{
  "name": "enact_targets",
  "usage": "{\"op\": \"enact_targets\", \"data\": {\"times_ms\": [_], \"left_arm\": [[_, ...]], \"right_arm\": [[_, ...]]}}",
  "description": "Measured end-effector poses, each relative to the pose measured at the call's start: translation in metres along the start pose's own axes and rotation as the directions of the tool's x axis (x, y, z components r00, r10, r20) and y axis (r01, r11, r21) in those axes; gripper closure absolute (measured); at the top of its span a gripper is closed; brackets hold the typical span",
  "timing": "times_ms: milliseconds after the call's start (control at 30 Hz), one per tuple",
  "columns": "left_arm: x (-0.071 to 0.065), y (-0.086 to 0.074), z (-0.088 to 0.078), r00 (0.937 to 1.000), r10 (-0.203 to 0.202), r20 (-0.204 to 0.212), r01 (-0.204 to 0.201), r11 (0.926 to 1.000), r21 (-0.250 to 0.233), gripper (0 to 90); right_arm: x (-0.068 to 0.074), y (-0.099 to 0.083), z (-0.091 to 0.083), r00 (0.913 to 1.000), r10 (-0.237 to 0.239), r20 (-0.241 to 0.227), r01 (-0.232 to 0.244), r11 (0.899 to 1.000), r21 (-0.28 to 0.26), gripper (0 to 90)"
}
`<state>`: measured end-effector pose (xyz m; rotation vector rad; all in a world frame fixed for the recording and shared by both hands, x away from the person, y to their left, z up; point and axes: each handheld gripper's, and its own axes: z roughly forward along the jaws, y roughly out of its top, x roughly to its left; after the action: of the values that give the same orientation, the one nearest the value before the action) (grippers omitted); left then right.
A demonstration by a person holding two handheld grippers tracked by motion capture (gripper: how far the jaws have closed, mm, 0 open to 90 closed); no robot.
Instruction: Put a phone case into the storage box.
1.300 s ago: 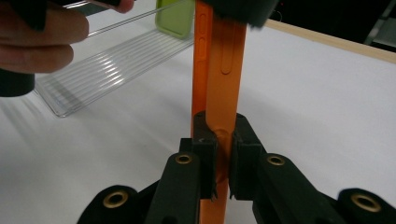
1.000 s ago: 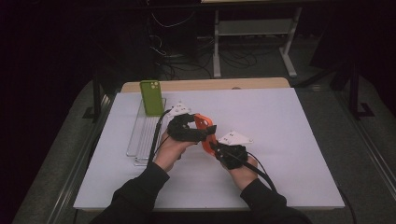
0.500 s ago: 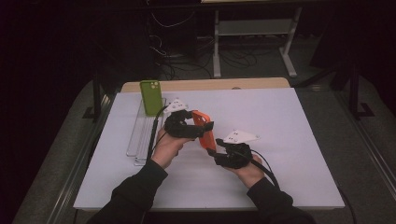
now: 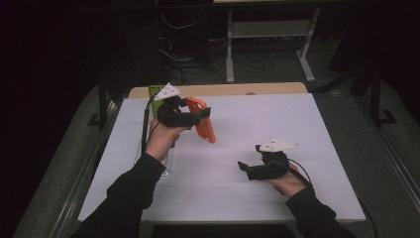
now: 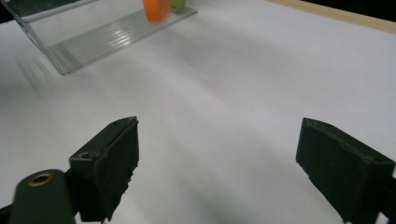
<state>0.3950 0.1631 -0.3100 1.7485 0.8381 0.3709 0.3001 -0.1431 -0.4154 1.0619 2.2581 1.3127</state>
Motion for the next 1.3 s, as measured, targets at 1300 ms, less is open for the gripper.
{"op": "enact_targets", "data": {"times_ms": [1300], "left_arm": [[0.093, 0.022, -0.028, 0.9044, -0.038, -0.425, 0.034, 0.9993, -0.016, 15.1]], "right_arm": [[-0.022, -0.041, -0.031, 0.9977, -0.039, 0.055, 0.036, 0.998, 0.049, 0.0]]}}
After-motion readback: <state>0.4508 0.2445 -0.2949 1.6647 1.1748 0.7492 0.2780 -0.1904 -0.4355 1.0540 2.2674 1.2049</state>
